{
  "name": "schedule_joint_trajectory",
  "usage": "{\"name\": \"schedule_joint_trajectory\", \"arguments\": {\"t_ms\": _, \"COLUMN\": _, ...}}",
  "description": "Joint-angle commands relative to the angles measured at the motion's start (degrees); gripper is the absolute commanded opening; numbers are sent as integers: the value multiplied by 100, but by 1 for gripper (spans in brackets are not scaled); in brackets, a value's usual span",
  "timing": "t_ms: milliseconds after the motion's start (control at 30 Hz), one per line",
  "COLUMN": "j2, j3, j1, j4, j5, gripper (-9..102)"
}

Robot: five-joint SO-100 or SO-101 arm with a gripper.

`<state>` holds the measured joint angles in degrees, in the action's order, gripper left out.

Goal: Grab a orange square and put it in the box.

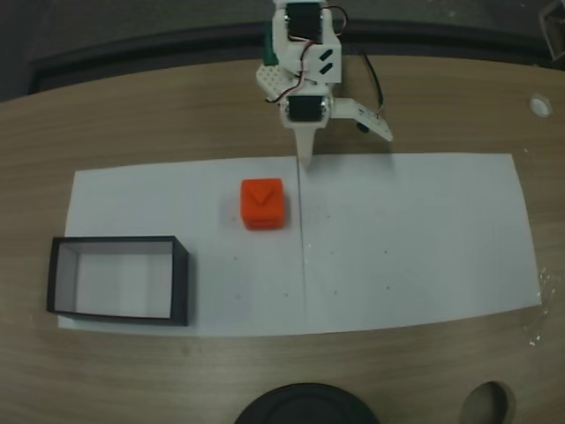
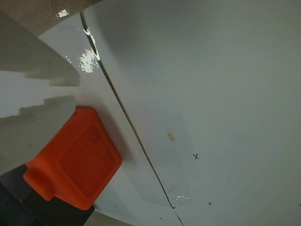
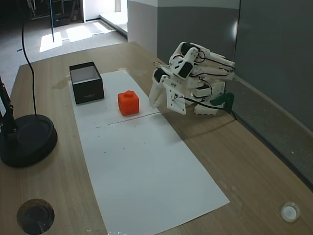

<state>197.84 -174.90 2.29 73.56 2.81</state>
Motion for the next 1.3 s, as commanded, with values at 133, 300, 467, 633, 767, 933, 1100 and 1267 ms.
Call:
{"name": "schedule_joint_trajectory", "arguments": {"t_ms": 133, "j2": 123, "j3": 308, "j1": 0, "j4": 53, "j5": -18, "gripper": 0}}
{"name": "schedule_joint_trajectory", "arguments": {"t_ms": 300, "j2": 123, "j3": 308, "j1": 0, "j4": 53, "j5": -26, "gripper": 0}}
{"name": "schedule_joint_trajectory", "arguments": {"t_ms": 467, "j2": 123, "j3": 308, "j1": -9, "j4": 44, "j5": -26, "gripper": 0}}
{"name": "schedule_joint_trajectory", "arguments": {"t_ms": 633, "j2": 132, "j3": 448, "j1": 413, "j4": -624, "j5": 18, "gripper": 4}}
{"name": "schedule_joint_trajectory", "arguments": {"t_ms": 767, "j2": 70, "j3": 1072, "j1": 1345, "j4": -949, "j5": 404, "gripper": 17}}
{"name": "schedule_joint_trajectory", "arguments": {"t_ms": 933, "j2": 26, "j3": 2057, "j1": 2276, "j4": -949, "j5": -272, "gripper": 37}}
{"name": "schedule_joint_trajectory", "arguments": {"t_ms": 1100, "j2": -466, "j3": 2558, "j1": 2320, "j4": -870, "j5": -677, "gripper": 34}}
{"name": "schedule_joint_trajectory", "arguments": {"t_ms": 1267, "j2": -2505, "j3": 3472, "j1": 2338, "j4": -677, "j5": -800, "gripper": 34}}
